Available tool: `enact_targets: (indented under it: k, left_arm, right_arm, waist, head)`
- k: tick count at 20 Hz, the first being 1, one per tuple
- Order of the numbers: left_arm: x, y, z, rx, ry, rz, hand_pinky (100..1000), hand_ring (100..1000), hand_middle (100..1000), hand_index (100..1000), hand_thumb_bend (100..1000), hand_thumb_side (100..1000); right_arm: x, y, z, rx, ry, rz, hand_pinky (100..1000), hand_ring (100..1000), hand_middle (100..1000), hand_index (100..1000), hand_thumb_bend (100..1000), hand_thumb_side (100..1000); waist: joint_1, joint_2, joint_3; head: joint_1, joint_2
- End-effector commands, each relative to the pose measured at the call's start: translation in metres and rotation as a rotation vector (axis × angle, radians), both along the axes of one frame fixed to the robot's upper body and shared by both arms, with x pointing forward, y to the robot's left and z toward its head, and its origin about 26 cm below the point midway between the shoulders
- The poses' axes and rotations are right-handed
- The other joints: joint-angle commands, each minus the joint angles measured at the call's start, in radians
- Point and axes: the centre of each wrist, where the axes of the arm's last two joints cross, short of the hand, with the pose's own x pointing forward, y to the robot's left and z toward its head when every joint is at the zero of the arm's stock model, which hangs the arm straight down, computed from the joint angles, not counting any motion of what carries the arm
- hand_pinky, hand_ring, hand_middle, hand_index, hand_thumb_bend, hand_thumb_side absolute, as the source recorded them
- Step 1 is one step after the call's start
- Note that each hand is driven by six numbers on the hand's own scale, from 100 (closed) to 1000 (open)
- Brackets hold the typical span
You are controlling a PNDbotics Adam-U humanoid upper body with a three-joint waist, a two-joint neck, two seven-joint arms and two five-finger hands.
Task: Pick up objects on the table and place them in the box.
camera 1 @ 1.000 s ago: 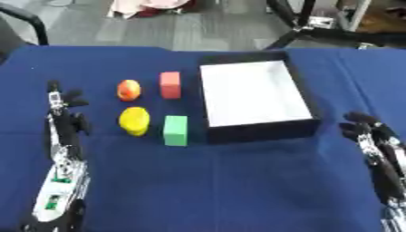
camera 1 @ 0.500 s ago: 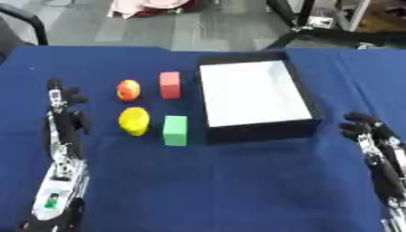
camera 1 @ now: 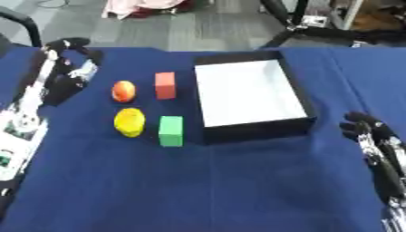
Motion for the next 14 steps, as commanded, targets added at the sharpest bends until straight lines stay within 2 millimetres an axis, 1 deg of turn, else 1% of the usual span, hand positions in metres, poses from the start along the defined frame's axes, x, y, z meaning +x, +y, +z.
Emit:
enact_targets:
  k: [1,2,3,4,7,8,10,14]
  left_arm:
    - [0.000,0.002,0.030,0.269,0.096,-0.086,282,290,701,847,516,711]
    - [0.002,-0.001,0.036,0.355,0.144,-0.127,282,295,706,851,545,670]
    - [0.003,-0.005,0.041,0.432,0.188,-0.164,282,297,708,853,560,654]
    - [0.003,-0.008,0.046,0.499,0.226,-0.196,281,302,706,861,598,614]
    - [0.006,-0.017,0.056,0.658,0.316,-0.263,275,303,703,865,629,564]
    - [0.006,-0.019,0.059,0.690,0.334,-0.274,270,301,698,864,634,549]
    - [0.007,-0.021,0.062,0.730,0.355,-0.286,268,300,695,864,630,546]
    - [0.010,-0.024,0.060,0.747,0.375,-0.294,264,298,692,863,626,541]
  right_arm:
    - [0.001,-0.004,0.008,-0.030,-0.026,0.006,821,785,776,811,100,644]
    - [0.001,-0.004,0.007,-0.032,-0.025,0.007,822,785,776,811,100,645]
    - [0.001,-0.004,0.007,-0.034,-0.023,0.008,822,785,776,811,100,645]
    - [0.001,-0.004,0.007,-0.035,-0.022,0.009,821,785,776,811,100,645]
    - [0.000,-0.004,0.006,-0.038,-0.020,0.011,821,785,776,811,100,645]
    - [0.000,-0.005,0.006,-0.039,-0.020,0.010,821,785,776,811,100,645]
    - [0.000,-0.005,0.006,-0.039,-0.019,0.010,821,784,776,811,100,645]
    - [0.000,-0.004,0.006,-0.039,-0.019,0.011,821,784,776,811,100,645]
  waist:
    - [0.010,-0.033,-0.003]
    - [0.011,-0.034,-0.005]
    - [0.013,-0.035,-0.006]
    - [0.014,-0.036,-0.007]
    - [0.017,-0.039,-0.009]
    - [0.018,-0.040,-0.009]
    - [0.019,-0.041,-0.010]
    - [0.019,-0.042,-0.011]
  head:
    - [-0.002,-0.002]
    - [-0.003,-0.002]
    - [-0.004,-0.002]
    - [-0.005,-0.002]
    - [-0.006,-0.002]
    - [-0.007,-0.002]
    - [-0.008,-0.002]
    - [-0.009,-0.002]
